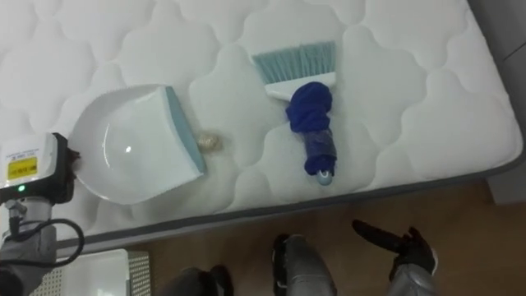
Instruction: Clean bed
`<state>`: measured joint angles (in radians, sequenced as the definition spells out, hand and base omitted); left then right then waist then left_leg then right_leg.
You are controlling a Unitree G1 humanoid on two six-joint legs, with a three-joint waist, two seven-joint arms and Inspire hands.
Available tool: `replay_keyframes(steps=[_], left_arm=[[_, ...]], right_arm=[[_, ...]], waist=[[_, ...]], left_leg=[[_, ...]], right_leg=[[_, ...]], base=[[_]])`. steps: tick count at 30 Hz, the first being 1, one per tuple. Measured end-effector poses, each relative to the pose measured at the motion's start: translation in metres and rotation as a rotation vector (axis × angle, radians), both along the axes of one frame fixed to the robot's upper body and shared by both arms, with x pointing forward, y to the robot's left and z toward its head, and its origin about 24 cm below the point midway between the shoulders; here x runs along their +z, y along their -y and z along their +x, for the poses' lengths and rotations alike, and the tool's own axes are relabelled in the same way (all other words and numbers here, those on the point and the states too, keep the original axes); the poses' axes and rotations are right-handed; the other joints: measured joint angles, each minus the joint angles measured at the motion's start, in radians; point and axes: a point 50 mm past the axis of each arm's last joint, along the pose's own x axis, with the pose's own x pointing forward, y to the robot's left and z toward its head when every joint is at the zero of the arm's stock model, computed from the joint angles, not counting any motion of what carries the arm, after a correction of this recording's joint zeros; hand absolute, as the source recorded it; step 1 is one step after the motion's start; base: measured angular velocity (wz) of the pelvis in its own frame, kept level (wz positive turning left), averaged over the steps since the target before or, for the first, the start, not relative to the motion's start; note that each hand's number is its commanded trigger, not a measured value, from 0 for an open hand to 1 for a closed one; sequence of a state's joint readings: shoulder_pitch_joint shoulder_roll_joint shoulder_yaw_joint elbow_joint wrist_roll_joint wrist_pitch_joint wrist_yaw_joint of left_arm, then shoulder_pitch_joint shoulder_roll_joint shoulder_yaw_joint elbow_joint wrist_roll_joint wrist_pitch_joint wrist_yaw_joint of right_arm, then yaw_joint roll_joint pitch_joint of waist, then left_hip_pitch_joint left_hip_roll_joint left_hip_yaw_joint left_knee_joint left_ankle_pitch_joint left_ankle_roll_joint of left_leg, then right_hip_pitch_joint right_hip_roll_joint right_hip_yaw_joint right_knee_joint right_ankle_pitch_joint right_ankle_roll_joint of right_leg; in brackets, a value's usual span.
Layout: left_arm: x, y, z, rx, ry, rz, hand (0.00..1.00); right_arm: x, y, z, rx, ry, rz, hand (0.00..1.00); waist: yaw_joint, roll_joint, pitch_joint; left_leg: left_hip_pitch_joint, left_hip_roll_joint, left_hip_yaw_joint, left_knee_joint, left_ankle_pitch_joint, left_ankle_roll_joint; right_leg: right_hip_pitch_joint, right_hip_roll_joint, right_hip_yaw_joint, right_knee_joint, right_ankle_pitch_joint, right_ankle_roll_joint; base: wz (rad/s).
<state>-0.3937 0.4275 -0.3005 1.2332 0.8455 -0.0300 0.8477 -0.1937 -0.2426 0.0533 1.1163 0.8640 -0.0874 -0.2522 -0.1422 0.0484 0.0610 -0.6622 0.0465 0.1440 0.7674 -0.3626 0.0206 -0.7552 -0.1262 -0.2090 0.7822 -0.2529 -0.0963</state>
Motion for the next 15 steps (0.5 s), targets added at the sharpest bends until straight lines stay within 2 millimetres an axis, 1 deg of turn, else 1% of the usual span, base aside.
replay_keyframes(steps=[3,6,7,9,10,11,12,15], left_arm=[[-0.003,-0.001,-0.003,0.001,-0.01,-0.001,1.0],[-0.004,-0.001,-0.006,-0.007,-0.016,0.005,1.0],[-0.005,0.0,-0.007,-0.021,-0.018,0.018,1.0],[-0.008,0.0,-0.013,-0.03,-0.022,0.032,1.0],[-0.01,0.0,-0.015,-0.032,-0.027,0.04,1.0],[-0.013,-0.001,-0.021,-0.03,-0.04,0.045,1.0],[-0.018,-0.003,-0.028,-0.024,-0.063,0.047,1.0],[-0.026,-0.004,-0.04,-0.021,-0.1,0.062,1.0]], right_arm=[[0.003,0.003,0.003,-0.03,0.019,-0.006,0.0],[0.01,0.004,0.009,-0.037,0.053,-0.039,0.0],[0.013,0.004,0.011,-0.027,0.055,-0.066,0.0],[0.02,0.003,0.018,0.002,0.072,-0.126,0.0],[0.023,0.003,0.02,0.019,0.075,-0.151,0.0],[0.028,0.002,0.025,0.061,0.087,-0.211,0.0],[0.034,0.001,0.029,0.104,0.098,-0.275,0.0],[0.045,0.0,0.031,0.144,0.115,-0.4,0.0]], waist=[[0.0,0.0,-0.0004],[0.002,-0.001,-0.0027],[-0.001,-0.002,-0.0043],[-0.008,-0.005,-0.0119],[-0.015,-0.005,-0.0135],[-0.017,-0.008,-0.0174],[-0.016,-0.01,-0.019],[-0.015,-0.01,-0.023]], left_leg=[[0.007,-0.001,0.009,-0.013,0.004,0.001],[0.007,0.004,0.017,-0.02,0.01,0.002],[0.008,0.002,0.018,-0.022,0.017,0.002],[0.012,-0.001,0.02,-0.028,0.017,0.003],[0.013,-0.003,0.021,-0.031,0.019,0.004],[0.02,-0.006,0.025,-0.038,0.021,0.005],[0.033,-0.005,0.028,-0.043,0.021,0.005],[0.05,-0.002,0.029,-0.049,0.021,0.004]], right_leg=[[0.0,0.001,0.009,-0.006,0.002,0.002],[0.001,0.006,0.01,-0.018,0.008,0.002],[0.002,0.005,0.011,-0.021,0.009,0.003],[0.003,0.003,0.013,-0.022,0.009,0.005],[0.003,0.001,0.014,-0.022,0.008,0.005],[0.005,0.001,0.02,-0.023,0.009,0.007],[0.015,0.005,0.023,-0.029,0.01,0.008],[0.032,0.007,0.023,-0.038,0.01,0.009]], base=[[-0.05],[-0.06],[0.0],[0.0],[0.0],[-0.05],[-0.08],[-0.03]])
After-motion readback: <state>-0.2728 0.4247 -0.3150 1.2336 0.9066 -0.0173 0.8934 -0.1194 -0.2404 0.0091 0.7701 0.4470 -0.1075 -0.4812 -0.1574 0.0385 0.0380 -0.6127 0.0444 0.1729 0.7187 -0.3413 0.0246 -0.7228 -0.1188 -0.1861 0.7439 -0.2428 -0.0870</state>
